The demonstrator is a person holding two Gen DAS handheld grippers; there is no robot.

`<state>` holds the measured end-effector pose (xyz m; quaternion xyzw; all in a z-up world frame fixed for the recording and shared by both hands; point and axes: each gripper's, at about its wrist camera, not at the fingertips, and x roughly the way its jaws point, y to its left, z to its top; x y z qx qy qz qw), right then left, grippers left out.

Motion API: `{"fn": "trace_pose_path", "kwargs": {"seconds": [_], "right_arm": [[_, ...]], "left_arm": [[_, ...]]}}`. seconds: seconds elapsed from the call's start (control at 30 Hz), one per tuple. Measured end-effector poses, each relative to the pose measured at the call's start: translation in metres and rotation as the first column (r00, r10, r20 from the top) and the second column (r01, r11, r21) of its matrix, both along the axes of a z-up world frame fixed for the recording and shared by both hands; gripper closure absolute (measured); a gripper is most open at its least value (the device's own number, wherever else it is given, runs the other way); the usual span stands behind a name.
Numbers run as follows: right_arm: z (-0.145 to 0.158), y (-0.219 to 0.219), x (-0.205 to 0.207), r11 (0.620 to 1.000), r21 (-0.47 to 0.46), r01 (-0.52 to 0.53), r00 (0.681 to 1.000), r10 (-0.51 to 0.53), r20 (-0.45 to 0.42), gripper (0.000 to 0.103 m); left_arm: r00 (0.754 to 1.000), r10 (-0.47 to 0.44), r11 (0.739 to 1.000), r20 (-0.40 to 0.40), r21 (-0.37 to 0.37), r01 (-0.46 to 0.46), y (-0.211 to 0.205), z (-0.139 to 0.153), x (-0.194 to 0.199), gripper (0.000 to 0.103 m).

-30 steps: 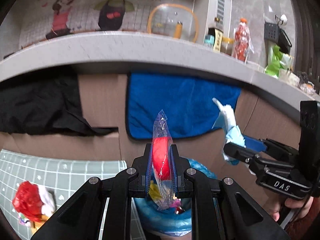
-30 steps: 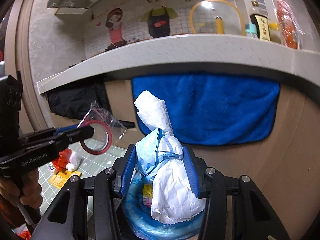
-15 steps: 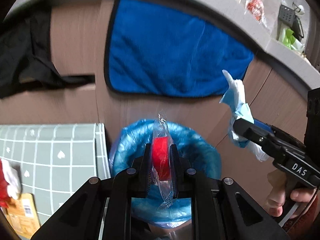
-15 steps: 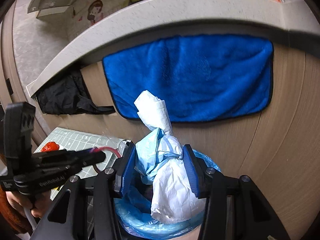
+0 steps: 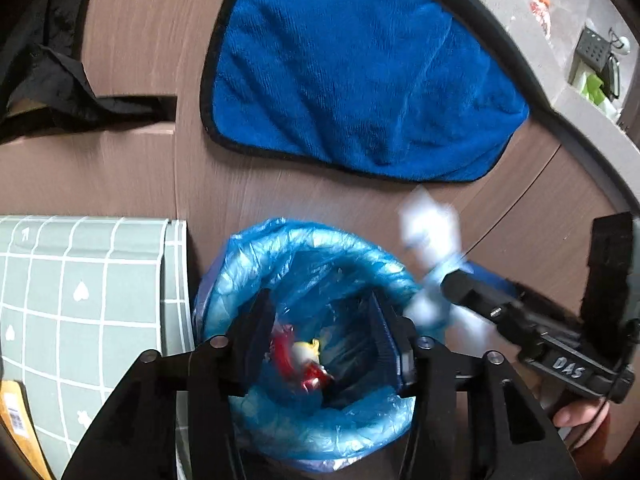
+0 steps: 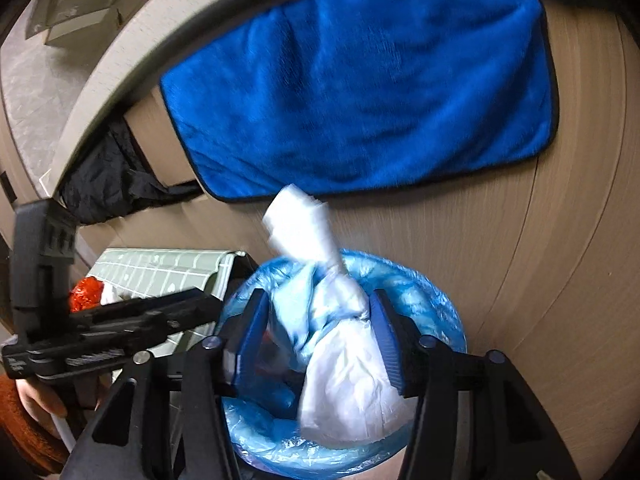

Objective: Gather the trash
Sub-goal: 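Open both tools to drop the tape roll and bag bundle into the bin, then move both tools back over the red bag and yellow packet on the table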

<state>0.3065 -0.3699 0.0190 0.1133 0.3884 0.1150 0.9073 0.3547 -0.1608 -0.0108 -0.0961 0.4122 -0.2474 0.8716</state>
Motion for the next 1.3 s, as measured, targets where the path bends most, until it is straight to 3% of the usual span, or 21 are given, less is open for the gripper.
{"fn": "trace_pose_path", "kwargs": {"seconds": [0.13,0.4,0.57,0.7,0.9,1.03,1.17,1.3], "right_arm": [[-0.005,-0.003,-0.002,1.000,0.027,0.012,1.000,-0.012,-0.014,0.050],[0.009,0.005,-0.015,1.000,0.013,0.026,1.000,-0.026,-0.004,0.050],[0.022,0.026,-0.027,1.000,0.011,0.007,1.000,-0.007,0.018,0.049],[0.031,0.063,-0.036,0.998,0.005,-0.065,0.997,0.064,0.034,0.049],[0.035,0.133,-0.036,0.979,-0.025,-0.204,0.978,0.205,0.030,0.049],[0.031,0.180,-0.035,0.960,-0.030,-0.280,0.960,0.280,0.011,0.049],[0.025,0.235,-0.037,0.924,-0.051,-0.378,0.926,0.379,-0.009,0.049],[0.022,0.289,-0.038,0.877,-0.087,-0.473,0.881,0.473,-0.023,0.048]], "left_arm": [[0.998,0.049,0.997,0.035,0.058,-0.051,0.013,0.011,-0.003,0.053],[0.990,0.125,0.988,0.062,0.078,-0.130,0.072,0.027,-0.027,0.053],[0.977,0.190,0.974,0.096,0.106,-0.200,0.122,0.033,-0.057,0.053],[0.964,0.239,0.958,0.115,0.134,-0.253,0.166,0.035,-0.079,0.053],[0.913,0.380,0.905,0.149,0.146,-0.400,0.255,0.041,-0.113,0.053],[0.854,0.496,0.849,0.158,0.119,-0.516,0.320,0.042,-0.138,0.053],[0.799,0.581,0.796,0.153,0.095,-0.597,0.371,0.035,-0.162,0.053],[0.768,0.628,0.763,0.128,0.090,-0.640,0.403,0.021,-0.176,0.053]]}}
